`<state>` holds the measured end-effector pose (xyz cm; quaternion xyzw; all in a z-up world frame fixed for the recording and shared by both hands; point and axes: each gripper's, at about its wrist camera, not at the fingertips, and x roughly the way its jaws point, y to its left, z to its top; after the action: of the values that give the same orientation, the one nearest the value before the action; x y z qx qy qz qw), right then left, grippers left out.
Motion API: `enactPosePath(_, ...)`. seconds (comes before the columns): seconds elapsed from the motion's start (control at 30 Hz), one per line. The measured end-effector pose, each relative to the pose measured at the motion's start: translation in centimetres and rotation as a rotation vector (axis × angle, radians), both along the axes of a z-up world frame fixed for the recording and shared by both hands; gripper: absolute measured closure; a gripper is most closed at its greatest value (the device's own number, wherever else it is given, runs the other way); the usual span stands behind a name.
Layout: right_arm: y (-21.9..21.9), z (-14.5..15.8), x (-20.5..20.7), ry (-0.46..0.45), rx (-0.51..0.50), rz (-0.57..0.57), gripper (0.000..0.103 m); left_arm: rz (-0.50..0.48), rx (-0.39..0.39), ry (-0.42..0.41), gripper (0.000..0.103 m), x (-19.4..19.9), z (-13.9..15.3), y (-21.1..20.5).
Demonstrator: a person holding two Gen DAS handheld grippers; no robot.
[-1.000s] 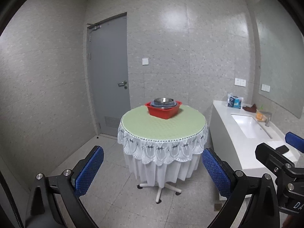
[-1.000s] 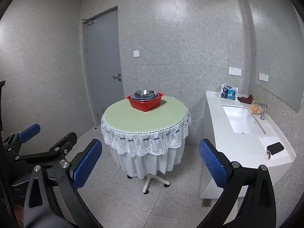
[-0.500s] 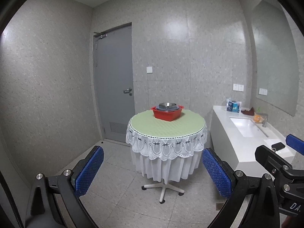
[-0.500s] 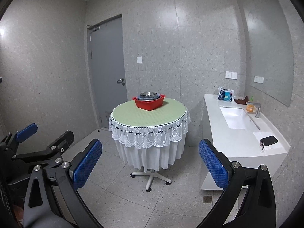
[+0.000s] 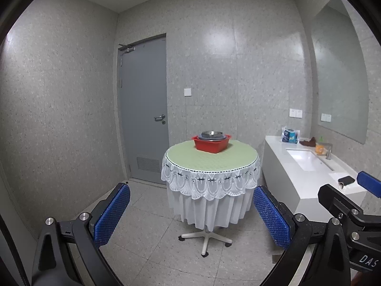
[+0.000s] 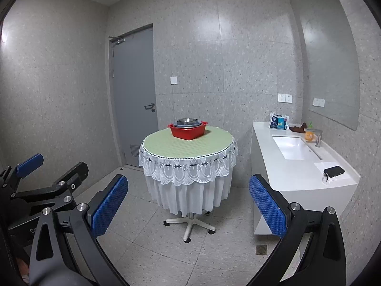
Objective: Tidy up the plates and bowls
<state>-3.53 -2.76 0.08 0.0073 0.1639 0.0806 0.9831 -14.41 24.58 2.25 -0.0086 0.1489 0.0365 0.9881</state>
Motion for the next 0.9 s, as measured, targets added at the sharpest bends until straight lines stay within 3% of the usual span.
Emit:
enactPosePath(0.47, 0.1, -0.6, -0.7, -0.017, -0.015, -0.004, 0.0, -0.007, -0.006, -0.003, 0.001, 1.5, -0.5, 2.7)
enactPosePath(0.9, -0.7, -0.6, -1.0, -0.033, -0.025, -0.01, 0.0, -0.013, -0.002, -0.02, 0.001, 2.4, -1.0, 2.5)
